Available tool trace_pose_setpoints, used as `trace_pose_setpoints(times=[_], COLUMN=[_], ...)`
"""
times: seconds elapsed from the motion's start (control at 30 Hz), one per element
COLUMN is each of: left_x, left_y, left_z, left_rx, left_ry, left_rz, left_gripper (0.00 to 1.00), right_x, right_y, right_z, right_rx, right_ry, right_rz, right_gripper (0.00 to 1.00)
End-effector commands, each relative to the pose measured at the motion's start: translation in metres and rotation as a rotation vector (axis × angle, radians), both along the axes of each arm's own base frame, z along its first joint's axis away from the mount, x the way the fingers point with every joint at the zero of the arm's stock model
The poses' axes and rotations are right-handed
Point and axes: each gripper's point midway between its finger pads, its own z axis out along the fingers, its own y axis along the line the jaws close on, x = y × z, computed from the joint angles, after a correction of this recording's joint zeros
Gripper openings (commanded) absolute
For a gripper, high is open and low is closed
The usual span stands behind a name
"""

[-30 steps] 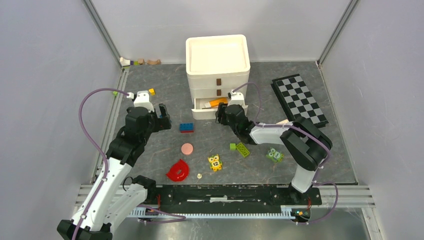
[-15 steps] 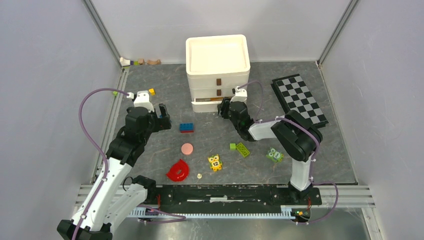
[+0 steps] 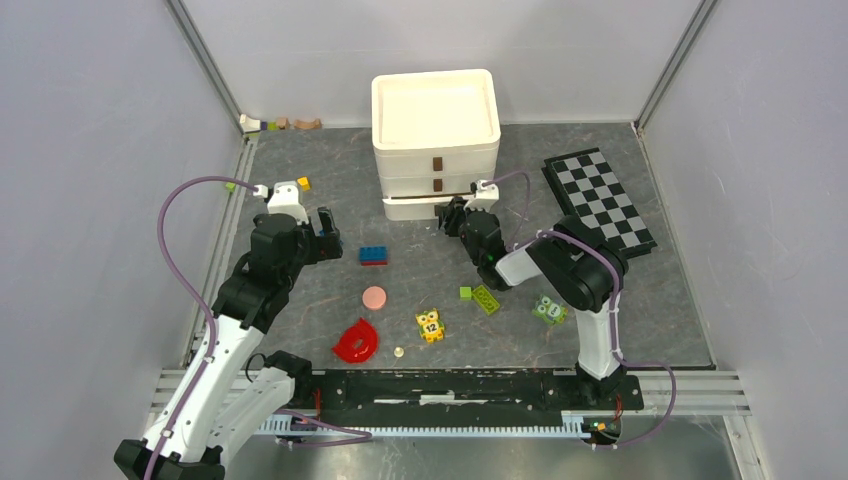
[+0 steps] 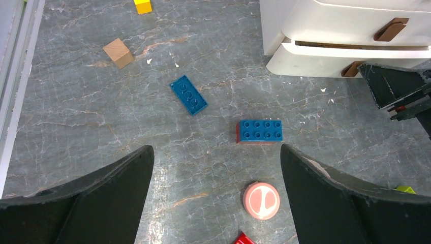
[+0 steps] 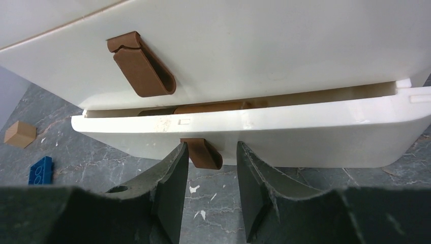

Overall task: Organize the makeup
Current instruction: Close the drawer in the storage box.

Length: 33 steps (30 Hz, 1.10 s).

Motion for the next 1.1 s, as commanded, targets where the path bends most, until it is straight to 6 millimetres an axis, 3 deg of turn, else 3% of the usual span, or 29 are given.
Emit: trace_pose_setpoints(times=[0.0,0.3,0.83,0.93,1.07], left_x=[0.003,0.003,0.003,0.003,0.003], left_y=[0.005,0.005,0.005,0.005,0.005], left_z=[0.011,0.011,0.01,0.01,0.01], left_rx=[0.032,0.033,0.034,0.034,0.036], left_ry=[-0.039,-0.039,-0.038,-0.038,-0.038], left_rz=[0.0,0.001,0.001,0.0,0.001], left_gripper=[1.0,1.0,1.0,1.0,1.0], right_x=[0.02,0.029,0.045,0.041,0.023], right_y=[0.0,-0.006,-0.002,-0.003,-0.007], right_z=[0.033,0.029,0.033,0.036,0.048], right_rx=[0.053,0.038,0.037,0.048,0.097], right_ry=[-0.118,-0.142,-0.166,-0.172,-0.188], right_rz=[-0.034,-0.038,-0.021,-0.009,0.026], right_gripper=[0.45,0.39,0.39,0.39,0.39])
